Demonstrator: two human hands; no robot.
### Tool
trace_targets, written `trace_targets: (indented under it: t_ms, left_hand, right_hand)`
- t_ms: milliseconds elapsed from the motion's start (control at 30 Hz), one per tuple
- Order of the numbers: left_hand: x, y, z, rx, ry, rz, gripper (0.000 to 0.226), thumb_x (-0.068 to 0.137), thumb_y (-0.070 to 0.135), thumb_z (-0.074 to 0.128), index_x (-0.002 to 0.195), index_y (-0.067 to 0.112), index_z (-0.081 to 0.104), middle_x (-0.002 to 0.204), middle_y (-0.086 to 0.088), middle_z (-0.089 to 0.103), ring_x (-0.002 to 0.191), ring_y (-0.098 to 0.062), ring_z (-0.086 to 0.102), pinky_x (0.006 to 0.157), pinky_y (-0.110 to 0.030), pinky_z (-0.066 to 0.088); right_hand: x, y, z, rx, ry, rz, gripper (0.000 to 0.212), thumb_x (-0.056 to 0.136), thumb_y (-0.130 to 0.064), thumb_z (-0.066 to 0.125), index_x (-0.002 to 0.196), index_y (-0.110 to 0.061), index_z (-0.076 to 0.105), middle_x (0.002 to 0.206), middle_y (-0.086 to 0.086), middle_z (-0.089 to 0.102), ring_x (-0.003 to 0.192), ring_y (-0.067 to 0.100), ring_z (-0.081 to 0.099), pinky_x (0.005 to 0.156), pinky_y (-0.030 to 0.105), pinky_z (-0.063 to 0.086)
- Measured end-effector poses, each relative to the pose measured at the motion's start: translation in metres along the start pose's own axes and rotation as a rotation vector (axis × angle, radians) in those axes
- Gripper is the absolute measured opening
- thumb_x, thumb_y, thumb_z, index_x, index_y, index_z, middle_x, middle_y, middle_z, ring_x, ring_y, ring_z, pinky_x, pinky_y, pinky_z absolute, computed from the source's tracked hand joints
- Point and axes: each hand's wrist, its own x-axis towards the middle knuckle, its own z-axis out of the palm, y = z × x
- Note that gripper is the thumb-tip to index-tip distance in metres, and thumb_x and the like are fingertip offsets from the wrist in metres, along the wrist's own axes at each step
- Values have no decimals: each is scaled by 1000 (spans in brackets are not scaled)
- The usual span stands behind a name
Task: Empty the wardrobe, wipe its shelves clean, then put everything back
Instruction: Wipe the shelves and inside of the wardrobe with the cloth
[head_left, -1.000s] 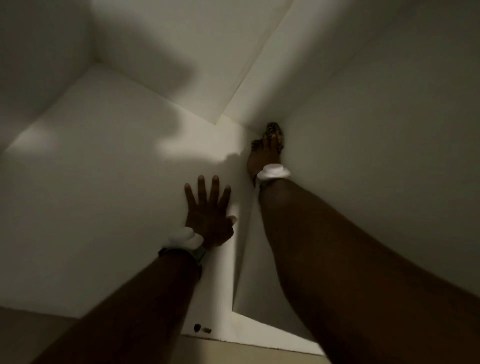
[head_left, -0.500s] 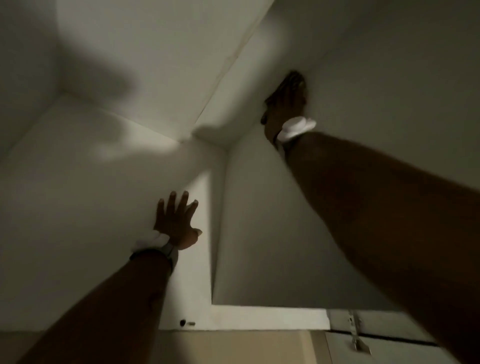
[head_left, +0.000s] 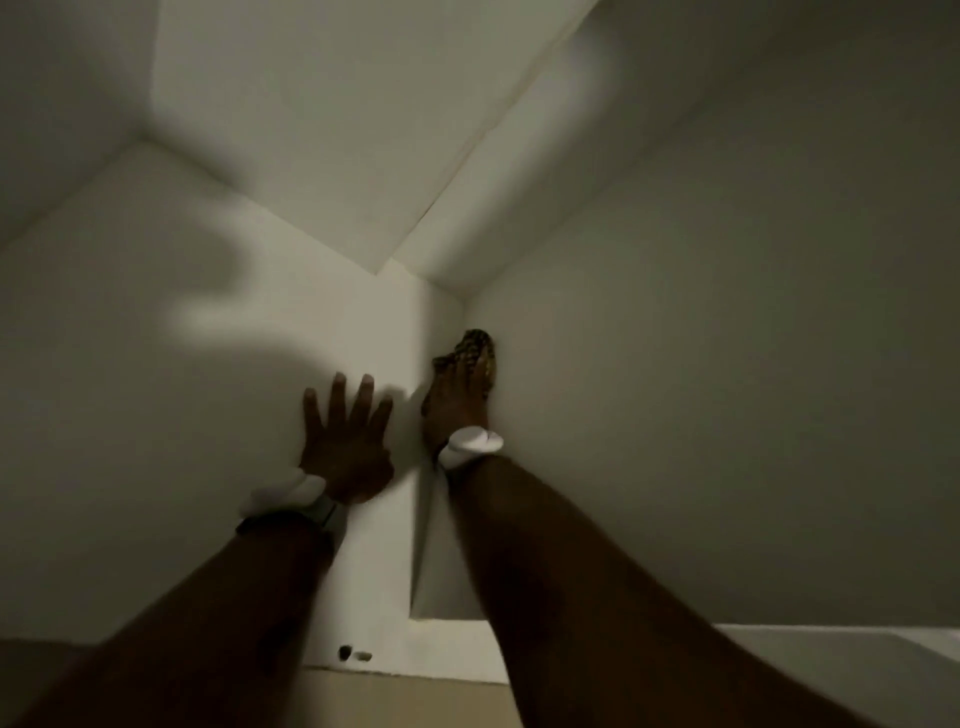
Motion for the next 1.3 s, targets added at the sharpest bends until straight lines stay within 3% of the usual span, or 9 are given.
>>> trace_targets:
  t_ms: [133, 333, 467, 667, 767, 833, 1000, 1133, 1300]
  left_hand:
    - [-9, -15, 0, -68, -8, 36, 64, 80, 45, 51, 136, 18, 64, 151, -13, 49, 139, -43, 42, 119, -49, -19]
    - [-23, 10, -15, -145, -51, -97, 63, 68, 37, 68, 125, 10, 71, 141, -19, 57, 132, -50, 47, 117, -66, 4]
    - [-58, 45, -1, -169, 25, -37, 65, 77, 45, 64, 134, 13, 65, 153, -18, 45, 141, -55, 30, 117, -66, -4]
    - [-70, 44, 10, -90, 41, 50, 71, 79, 49, 50, 141, 15, 59, 157, -20, 37, 144, -57, 22, 116, -70, 0]
    - [-64, 33, 23, -103, -3, 55, 79, 61, 53, 81, 131, 20, 68, 152, -21, 44, 140, -57, 29, 116, -66, -6]
    - [-62, 34, 6, -141, -102, 59, 83, 53, 52, 91, 129, 27, 69, 153, -17, 45, 142, -54, 29, 116, -67, 3]
    - [-73, 22, -21, -194, -67, 2, 73, 91, 58, 59, 156, 39, 30, 169, 0, 0, 154, -34, -9, 117, -49, -17]
    - [-91, 26, -20, -173, -107, 24, 74, 76, 50, 79, 143, 29, 56, 161, -7, 33, 151, -38, 21, 114, -42, -28]
    - [-114, 21, 1, -139, -36, 116, 68, 77, 51, 51, 135, 18, 64, 152, -15, 47, 151, -38, 18, 122, -49, -10]
  right_hand:
    - [-4, 60, -106, -239, 211, 176, 62, 105, -36, 28, 159, -14, 10, 165, 25, 7, 151, 47, 4, 121, 63, 6]
    - [-16, 165, -277, -178, 637, 457, 54, 107, -13, 23, 156, 6, 10, 162, 32, 9, 149, 49, 14, 122, 59, 16]
    - [-19, 108, -207, -239, 487, 363, 60, 100, -18, 23, 154, 10, 18, 153, 47, 4, 143, 63, 9, 118, 69, 11]
    - [-74, -10, -11, -182, 111, 6, 59, 103, -31, 29, 159, -14, 22, 165, 17, 17, 153, 38, 14, 122, 54, -5]
    - [-69, 29, -55, -344, 113, -68, 60, 103, -35, 38, 157, -11, 27, 166, 10, 17, 153, 28, 16, 125, 38, 9]
    - [-81, 67, -114, -283, 196, 162, 65, 99, -22, 39, 158, -5, 18, 164, 22, 13, 153, 39, 13, 125, 47, 12]
    - [-84, 147, -249, -351, 554, 347, 54, 105, -15, 23, 153, 11, 18, 155, 44, 12, 142, 64, 11, 113, 76, 10]
    - [-91, 117, -229, -351, 444, 442, 64, 103, -19, 36, 152, 10, 8, 158, 39, 7, 147, 56, 9, 119, 66, 9]
    - [-147, -2, -47, -274, 169, 48, 62, 99, -19, 20, 156, 4, 17, 156, 44, 6, 142, 65, -2, 110, 77, -5]
